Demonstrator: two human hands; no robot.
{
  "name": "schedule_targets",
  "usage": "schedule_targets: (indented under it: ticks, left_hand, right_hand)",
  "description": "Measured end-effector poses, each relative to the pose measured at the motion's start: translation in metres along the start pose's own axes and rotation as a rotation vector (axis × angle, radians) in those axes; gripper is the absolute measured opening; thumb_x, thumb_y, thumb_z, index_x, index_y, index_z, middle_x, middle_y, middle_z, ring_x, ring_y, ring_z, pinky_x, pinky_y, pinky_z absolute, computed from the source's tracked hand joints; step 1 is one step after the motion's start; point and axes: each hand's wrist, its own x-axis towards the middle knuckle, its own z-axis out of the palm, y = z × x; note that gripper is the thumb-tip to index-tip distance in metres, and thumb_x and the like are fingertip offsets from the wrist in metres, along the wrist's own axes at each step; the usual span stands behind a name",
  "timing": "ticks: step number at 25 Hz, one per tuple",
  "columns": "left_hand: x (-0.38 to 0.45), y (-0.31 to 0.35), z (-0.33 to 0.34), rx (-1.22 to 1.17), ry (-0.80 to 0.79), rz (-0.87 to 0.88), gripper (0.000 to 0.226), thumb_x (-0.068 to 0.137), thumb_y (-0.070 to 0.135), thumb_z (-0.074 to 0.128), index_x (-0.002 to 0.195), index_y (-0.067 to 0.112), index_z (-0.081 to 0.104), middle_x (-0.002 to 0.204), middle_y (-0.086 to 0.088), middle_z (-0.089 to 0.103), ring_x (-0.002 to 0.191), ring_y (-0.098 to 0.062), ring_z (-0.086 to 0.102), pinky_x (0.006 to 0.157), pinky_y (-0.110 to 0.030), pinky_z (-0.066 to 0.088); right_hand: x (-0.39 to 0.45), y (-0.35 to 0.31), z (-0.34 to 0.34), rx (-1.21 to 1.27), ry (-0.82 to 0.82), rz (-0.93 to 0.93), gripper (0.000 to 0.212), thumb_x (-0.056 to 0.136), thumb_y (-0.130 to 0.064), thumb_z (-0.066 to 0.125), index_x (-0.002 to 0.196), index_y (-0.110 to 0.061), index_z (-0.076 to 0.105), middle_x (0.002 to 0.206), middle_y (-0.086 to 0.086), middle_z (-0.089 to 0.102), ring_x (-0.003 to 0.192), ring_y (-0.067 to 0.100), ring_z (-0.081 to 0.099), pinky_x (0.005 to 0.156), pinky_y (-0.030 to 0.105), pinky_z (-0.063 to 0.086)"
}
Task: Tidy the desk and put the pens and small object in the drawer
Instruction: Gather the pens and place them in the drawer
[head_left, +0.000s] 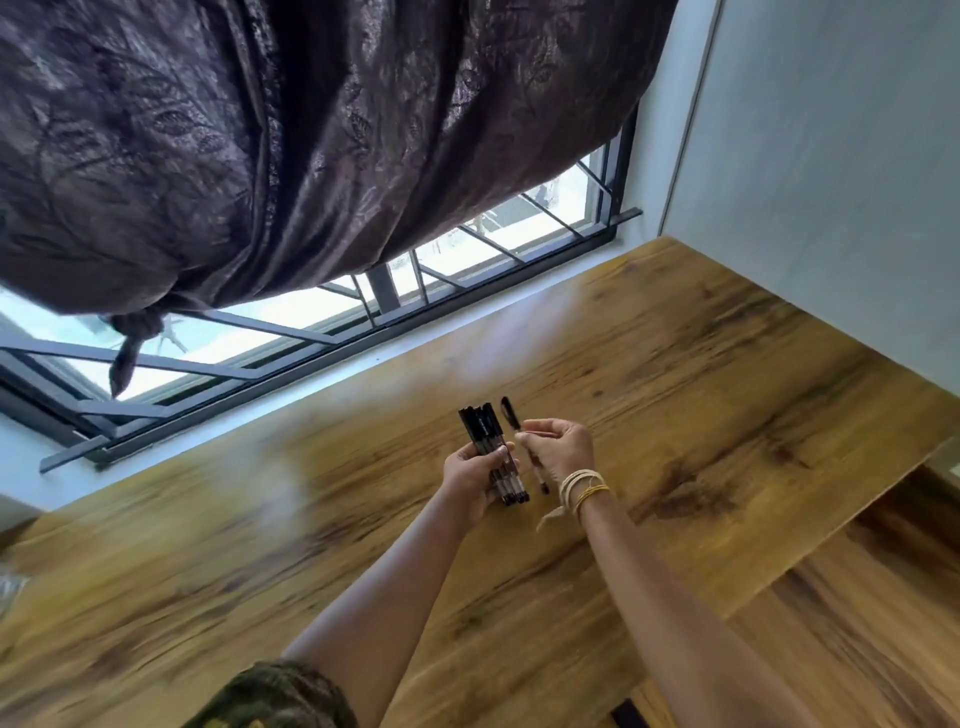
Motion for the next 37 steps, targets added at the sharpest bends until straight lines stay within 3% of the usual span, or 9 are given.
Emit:
schedule_targets:
  ticks: [3,7,10,19,23,28,30,33,37]
  left_hand:
    - [-0.021,-0.009,-0.019,-0.041,-0.011,0.012,0.016,0.086,-0.001,0.065,0.102,0.003,0.065,0.094,-0.017,0.069,0.082,-0.029,0.068,0.081,-0.047,0.056]
    - [-0.057,-0.02,-0.049,-0.053,-0.064,0.03,0.017,0.085,-0.004,0.065,0.102,0.0,0.065,0.096,-0.02,0.067,0.085,-0.033,0.065,0.094,-0.055,0.05]
    - [-0.082,-0.031,-0.07,-0.068,-0.102,0.046,0.021,0.083,-0.007,0.066,0.103,-0.004,0.063,0.096,-0.022,0.065,0.085,-0.035,0.064,0.098,-0.058,0.046]
    - [-0.144,-0.058,-0.109,-0.06,-0.134,0.025,0.021,0.083,-0.008,0.064,0.104,-0.011,0.064,0.092,-0.023,0.068,0.076,-0.032,0.07,0.083,-0.05,0.057]
    - [-0.169,-0.079,-0.092,-0.023,-0.129,-0.006,0.026,0.083,-0.009,0.063,0.109,-0.013,0.062,0.099,-0.025,0.067,0.085,-0.034,0.068,0.087,-0.051,0.055]
    - [-0.222,-0.127,-0.048,0.003,-0.122,-0.002,0.018,0.082,-0.01,0.065,0.1,-0.009,0.065,0.085,-0.019,0.071,0.072,-0.028,0.072,0.062,-0.037,0.061]
    - [-0.241,-0.15,-0.031,0.022,-0.107,0.002,0.013,0.081,-0.009,0.066,0.094,-0.006,0.066,0.077,-0.015,0.072,0.067,-0.024,0.073,0.057,-0.033,0.059]
    - [-0.268,-0.186,-0.003,0.03,-0.058,-0.014,0.022,0.082,-0.008,0.066,0.104,-0.007,0.064,0.088,-0.018,0.07,0.073,-0.026,0.071,0.067,-0.038,0.061]
    - [-0.29,-0.224,0.025,0.035,-0.005,-0.063,0.017,0.084,-0.006,0.066,0.101,-0.005,0.063,0.096,-0.022,0.068,0.081,-0.03,0.069,0.077,-0.042,0.059]
  right_hand:
    - [-0.03,0.009,0.017,-0.072,-0.032,0.006,0.019,0.073,-0.004,0.079,0.091,-0.004,0.073,0.088,0.014,0.074,0.078,0.022,0.072,0.073,0.033,0.06]
    - [-0.071,0.019,0.028,-0.096,-0.069,0.016,0.02,0.075,-0.005,0.078,0.094,-0.002,0.073,0.089,0.014,0.074,0.071,0.015,0.068,0.062,0.019,0.057]
    - [-0.096,0.028,0.036,-0.048,-0.066,0.027,0.019,0.075,-0.005,0.078,0.092,-0.002,0.073,0.089,0.017,0.074,0.072,0.018,0.068,0.068,0.026,0.059]
    - [-0.169,0.051,0.032,-0.017,-0.159,0.014,0.017,0.076,-0.014,0.078,0.091,-0.004,0.075,0.087,0.015,0.074,0.072,0.018,0.07,0.066,0.027,0.059]
    - [-0.191,0.057,-0.005,-0.061,-0.197,0.032,0.022,0.079,-0.014,0.076,0.097,-0.002,0.073,0.09,0.017,0.073,0.071,0.021,0.066,0.067,0.033,0.058]
    - [-0.23,0.076,-0.079,-0.037,-0.225,0.062,0.02,0.08,-0.014,0.076,0.096,-0.002,0.073,0.08,0.012,0.071,0.058,0.014,0.063,0.051,0.024,0.053]
    - [-0.246,0.089,-0.109,0.012,-0.251,0.066,0.02,0.08,-0.012,0.075,0.097,-0.002,0.072,0.081,0.013,0.071,0.063,0.018,0.065,0.061,0.033,0.059]
    - [-0.272,0.102,-0.153,0.054,-0.262,0.111,0.021,0.084,-0.011,0.071,0.103,-0.002,0.069,0.088,0.015,0.069,0.077,0.025,0.065,0.08,0.045,0.058]
    - [-0.293,0.116,-0.201,-0.04,-0.31,0.18,0.024,0.087,-0.014,0.067,0.108,-0.002,0.066,0.09,0.01,0.068,0.077,0.018,0.066,0.064,0.034,0.058]
